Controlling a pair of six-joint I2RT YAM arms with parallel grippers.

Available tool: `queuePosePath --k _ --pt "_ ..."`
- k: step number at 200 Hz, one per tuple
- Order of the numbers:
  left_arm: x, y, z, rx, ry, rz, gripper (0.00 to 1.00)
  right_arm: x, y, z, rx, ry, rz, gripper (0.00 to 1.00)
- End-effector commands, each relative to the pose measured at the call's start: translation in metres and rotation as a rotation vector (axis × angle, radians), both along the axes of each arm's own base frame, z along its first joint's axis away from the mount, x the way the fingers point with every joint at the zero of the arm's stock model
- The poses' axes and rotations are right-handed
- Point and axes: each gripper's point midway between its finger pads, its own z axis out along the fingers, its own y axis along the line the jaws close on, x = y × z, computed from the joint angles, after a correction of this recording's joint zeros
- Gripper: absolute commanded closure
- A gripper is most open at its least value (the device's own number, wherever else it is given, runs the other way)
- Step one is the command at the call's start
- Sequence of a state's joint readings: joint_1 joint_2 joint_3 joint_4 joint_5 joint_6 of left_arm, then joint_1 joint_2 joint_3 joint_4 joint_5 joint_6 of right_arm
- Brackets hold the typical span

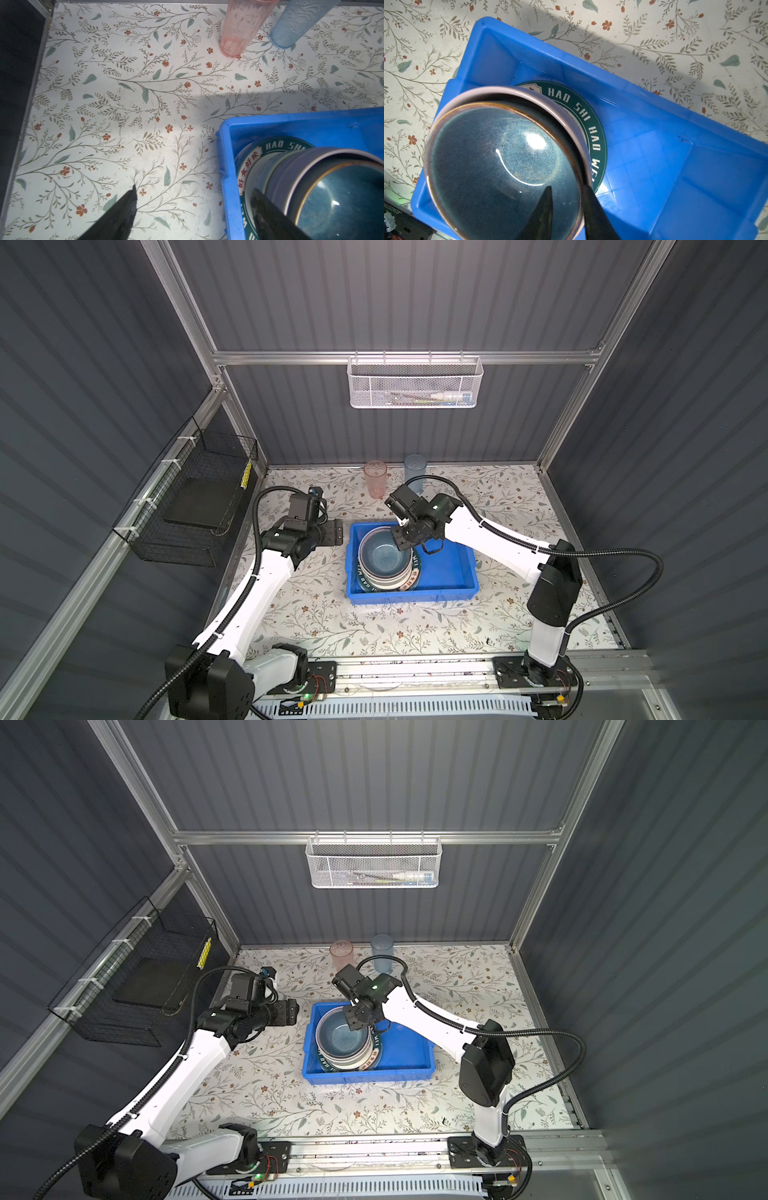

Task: Place the mixed dishes into the plastic bin
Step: 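Lower the dark blue bowl into the pink bowl and open right gripper, then reach the left gripper to the pink cup while right gripper withdraws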

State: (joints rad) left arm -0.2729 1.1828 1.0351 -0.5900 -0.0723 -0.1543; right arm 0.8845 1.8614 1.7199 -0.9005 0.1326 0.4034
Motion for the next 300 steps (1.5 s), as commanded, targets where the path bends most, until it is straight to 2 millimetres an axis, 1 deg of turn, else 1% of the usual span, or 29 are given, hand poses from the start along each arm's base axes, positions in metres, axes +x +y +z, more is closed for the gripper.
queuePosePath --k 1,31,60,85,115,140,171,194,205,230,246,258,273,278,281,284,288,300 --pt "-0.002 -0.021 0.005 -0.078 -0.015 -0.115 0.18 0.001 -0.005 0.005 0.017 -0.025 -0.022 0.72" --pt "-0.005 -0.042 0.004 -0.154 0.004 -0.209 0.24 0.005 -0.012 0.0 0.052 -0.022 -0.047 0.74" --pt "-0.006 -0.053 0.0 -0.193 0.03 -0.256 0.27 0.008 -0.015 -0.002 0.104 -0.012 -0.056 0.76" --pt "-0.007 -0.06 -0.005 -0.215 0.056 -0.284 0.3 0.008 -0.015 -0.002 0.131 -0.007 -0.048 0.76" --pt "-0.004 -0.061 -0.014 -0.209 0.094 -0.283 0.37 0.008 -0.015 -0.005 0.148 0.002 -0.039 0.76" --pt "-0.002 -0.057 -0.015 -0.195 0.091 -0.265 0.37 0.008 -0.016 -0.007 0.186 0.023 -0.039 0.77" --pt "0.002 -0.05 -0.018 -0.159 0.092 -0.23 0.36 0.009 -0.021 -0.004 0.234 0.03 -0.048 0.77" --pt "0.008 -0.046 -0.012 -0.148 0.067 -0.203 0.35 0.008 -0.028 0.005 0.287 0.029 -0.046 0.68" --pt "0.013 -0.044 -0.007 -0.146 0.05 -0.181 0.33 0.008 -0.034 0.014 0.319 0.023 -0.044 0.63" --pt "0.029 -0.038 0.003 -0.126 0.023 -0.127 0.29 0.008 -0.055 0.032 0.376 -0.005 -0.062 0.51" --pt "0.045 -0.034 0.012 -0.102 0.006 -0.087 0.27 0.006 -0.071 0.042 0.409 -0.034 -0.075 0.44" --pt "0.058 -0.037 0.018 -0.101 0.001 -0.083 0.25 0.002 -0.084 0.048 0.424 -0.063 -0.09 0.39" --pt "0.077 -0.042 0.026 -0.101 0.0 -0.081 0.23 -0.004 -0.101 0.051 0.425 -0.101 -0.108 0.31" --pt "0.084 -0.044 0.026 -0.1 0.004 -0.081 0.23 -0.006 -0.106 0.051 0.425 -0.114 -0.116 0.29" --pt "0.087 -0.045 0.023 -0.097 0.014 -0.08 0.22 -0.008 -0.109 0.051 0.426 -0.12 -0.122 0.27" --pt "0.095 -0.047 0.034 -0.102 -0.01 -0.08 0.22 -0.009 -0.112 0.051 0.428 -0.125 -0.127 0.25" --pt "0.101 -0.048 0.036 -0.101 -0.015 -0.078 0.21 -0.012 -0.115 0.051 0.432 -0.132 -0.131 0.23" --pt "0.118 -0.052 0.036 -0.101 -0.012 -0.075 0.2 -0.02 -0.123 0.05 0.447 -0.15 -0.129 0.17"
